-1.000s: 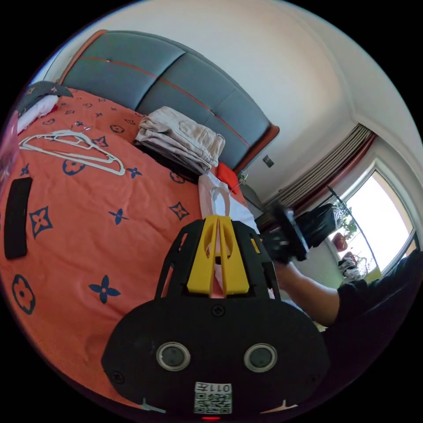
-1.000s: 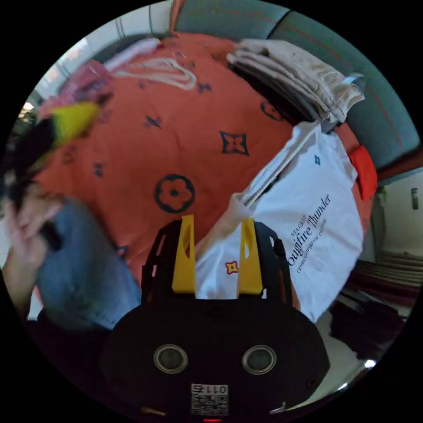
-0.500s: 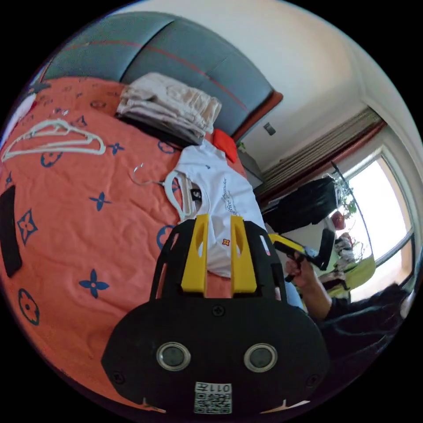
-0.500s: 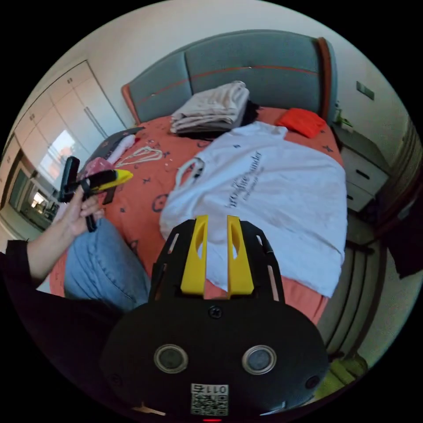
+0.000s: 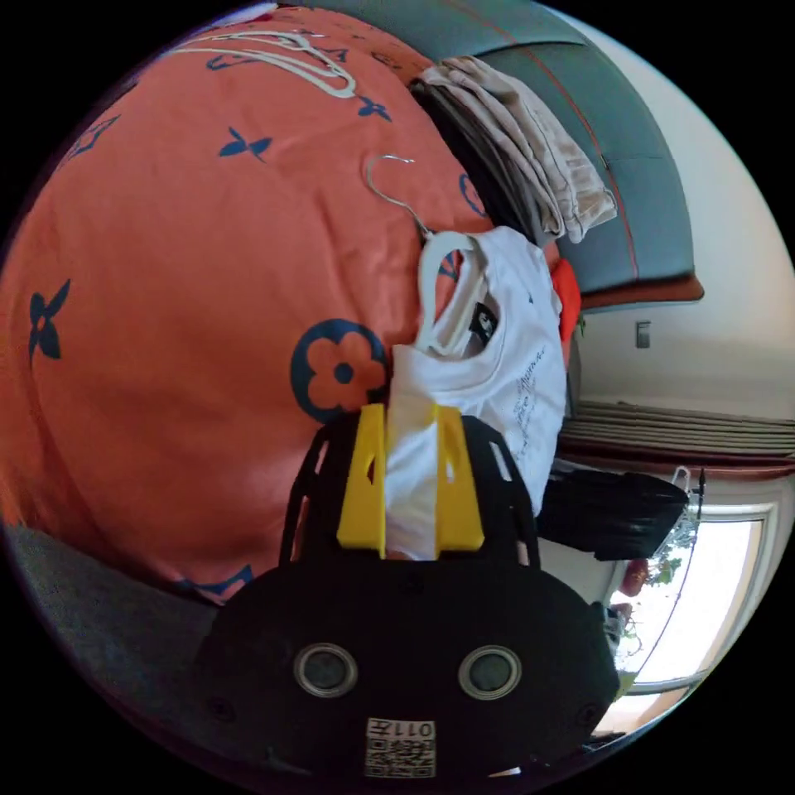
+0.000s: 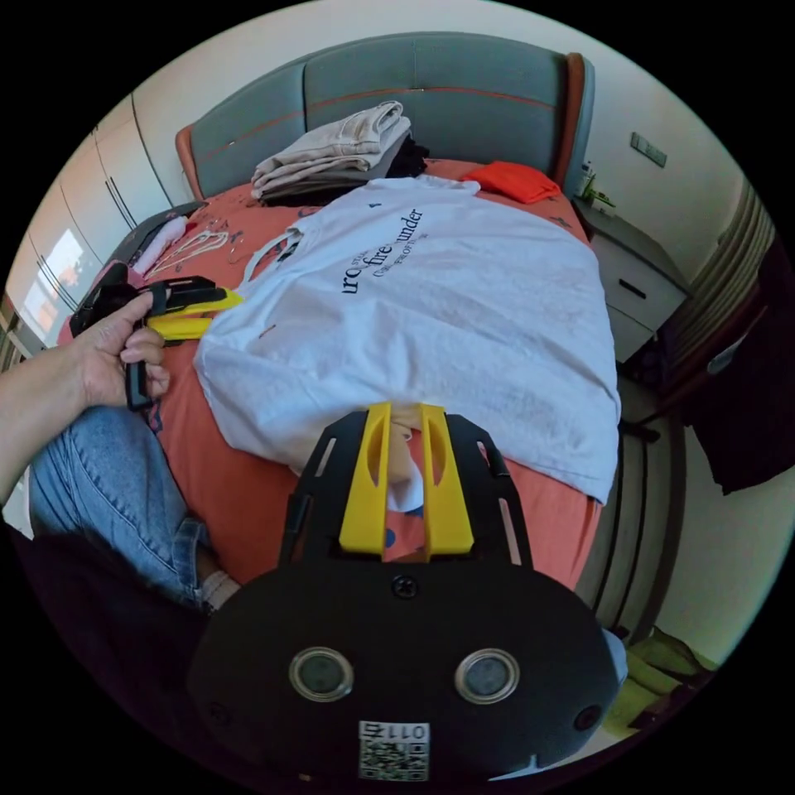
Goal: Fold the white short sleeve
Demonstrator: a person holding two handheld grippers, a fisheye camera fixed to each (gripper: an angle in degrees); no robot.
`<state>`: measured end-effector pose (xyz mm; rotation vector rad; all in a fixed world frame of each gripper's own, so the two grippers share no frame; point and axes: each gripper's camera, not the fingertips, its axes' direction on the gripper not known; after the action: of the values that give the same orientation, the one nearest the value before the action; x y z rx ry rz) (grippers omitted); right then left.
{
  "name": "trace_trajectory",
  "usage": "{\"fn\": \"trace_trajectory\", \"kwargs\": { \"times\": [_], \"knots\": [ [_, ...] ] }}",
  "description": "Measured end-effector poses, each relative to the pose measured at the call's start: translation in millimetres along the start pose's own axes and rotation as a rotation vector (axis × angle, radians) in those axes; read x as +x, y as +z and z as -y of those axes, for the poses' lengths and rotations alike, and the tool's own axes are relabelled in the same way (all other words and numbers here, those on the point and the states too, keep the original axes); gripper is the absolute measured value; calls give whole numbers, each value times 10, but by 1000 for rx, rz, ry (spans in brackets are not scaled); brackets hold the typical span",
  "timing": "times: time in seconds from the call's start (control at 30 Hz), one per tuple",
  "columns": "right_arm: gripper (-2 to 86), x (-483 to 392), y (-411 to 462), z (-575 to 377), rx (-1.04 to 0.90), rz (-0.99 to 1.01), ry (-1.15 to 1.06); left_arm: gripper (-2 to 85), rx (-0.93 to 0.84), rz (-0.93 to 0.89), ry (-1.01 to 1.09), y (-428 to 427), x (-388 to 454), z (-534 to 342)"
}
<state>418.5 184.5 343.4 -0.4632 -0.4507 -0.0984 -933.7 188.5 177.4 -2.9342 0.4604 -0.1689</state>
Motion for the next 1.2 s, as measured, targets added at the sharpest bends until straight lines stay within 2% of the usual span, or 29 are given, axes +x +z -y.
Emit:
{"fn": "trace_trajectory", "kwargs": {
  "times": [0.1,0.27,0.33,0.4,0.5,0.57,0.67,0.7,0.77,0.83,0.87,0.97,1.0,1.03,1.07,1.13,1.2],
  "knots": [
    [37,78,69,-6,5,34,30,22,-68,-109,91,1,64,86],
    [52,208,3,39,-11,48,64,3,50,-142,153,-584,163,181],
    [70,286,-169,29,35,-19,74,1,39,-221,215,-909,221,257],
    [89,380,-269,23,30,-89,97,2,69,-225,272,-1129,298,250],
    [115,617,-383,-10,-25,-105,144,4,128,-281,264,-1454,218,281],
    [126,780,-439,-44,-50,-83,188,6,153,-244,279,-1655,142,318],
    [129,950,-529,-77,-50,-64,216,16,234,-210,189,-2003,-246,435],
    [127,980,-534,-70,-53,-71,211,25,250,-200,144,-2109,-463,507],
    [120,993,-482,-34,-74,-95,184,53,170,-262,83,-2163,-813,633],
    [109,983,-346,78,-127,-116,149,160,17,-503,34,-2174,-1118,626],
    [105,971,-316,116,-135,-117,138,165,-1,-530,43,-2204,-1129,588],
    [88,860,-131,351,-150,-114,39,172,17,-412,256,-2446,-863,266],
    [83,827,-9,458,-179,-112,3,156,51,-351,358,-2513,-706,102],
    [79,820,95,555,-201,-117,-14,131,73,-364,464,-2548,-568,-53],
    [78,823,134,594,-203,-116,-22,115,81,-404,511,-2556,-514,-123],
    [79,960,210,709,-219,-85,-7,80,138,-632,616,-2546,-442,-326],
    [83,1191,210,738,-236,-96,17,67,142,-738,575,-2440,-581,-368]
  ]
}}
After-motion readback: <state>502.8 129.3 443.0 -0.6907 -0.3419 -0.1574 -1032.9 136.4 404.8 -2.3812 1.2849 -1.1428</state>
